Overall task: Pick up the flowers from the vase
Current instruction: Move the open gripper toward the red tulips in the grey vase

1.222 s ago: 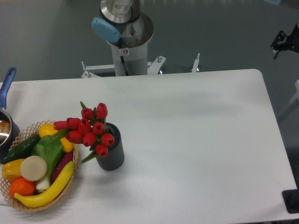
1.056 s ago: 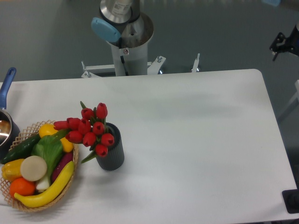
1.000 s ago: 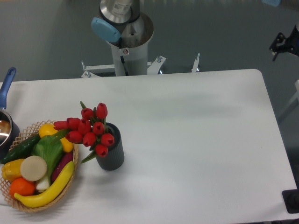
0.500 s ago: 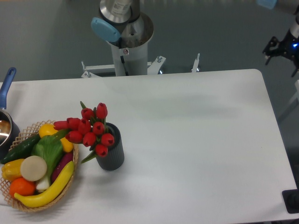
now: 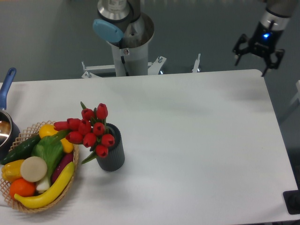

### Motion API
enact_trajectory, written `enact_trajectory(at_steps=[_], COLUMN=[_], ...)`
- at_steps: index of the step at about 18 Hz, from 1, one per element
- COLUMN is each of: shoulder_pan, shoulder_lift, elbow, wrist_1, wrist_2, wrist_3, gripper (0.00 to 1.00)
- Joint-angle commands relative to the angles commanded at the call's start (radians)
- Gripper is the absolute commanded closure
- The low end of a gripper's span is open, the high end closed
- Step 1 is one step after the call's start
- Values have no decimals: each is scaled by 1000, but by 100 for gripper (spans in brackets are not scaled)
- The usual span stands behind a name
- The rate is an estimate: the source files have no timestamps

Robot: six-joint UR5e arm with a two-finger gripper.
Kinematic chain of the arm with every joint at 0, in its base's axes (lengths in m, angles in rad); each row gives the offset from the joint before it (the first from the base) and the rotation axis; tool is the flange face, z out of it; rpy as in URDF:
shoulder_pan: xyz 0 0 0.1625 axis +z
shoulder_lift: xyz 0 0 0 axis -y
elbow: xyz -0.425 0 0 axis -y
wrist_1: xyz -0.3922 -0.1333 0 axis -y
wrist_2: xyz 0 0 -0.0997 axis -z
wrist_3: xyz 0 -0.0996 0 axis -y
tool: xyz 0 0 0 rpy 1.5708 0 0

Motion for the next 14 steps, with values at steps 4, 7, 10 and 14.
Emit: enact_trajectory(at_steps=[4,7,10,14], shoulder_pan=[-15,-70,-169,-245], shoulder_lift=[114,181,180,148], elbow=[-147,-240,-246,-244], wrist_1=[-9,-9,-3,-2], wrist_2=[-152,-307,-408,-551], wrist_3=[-6,-60,-78,-117], gripper=[0,0,0,0])
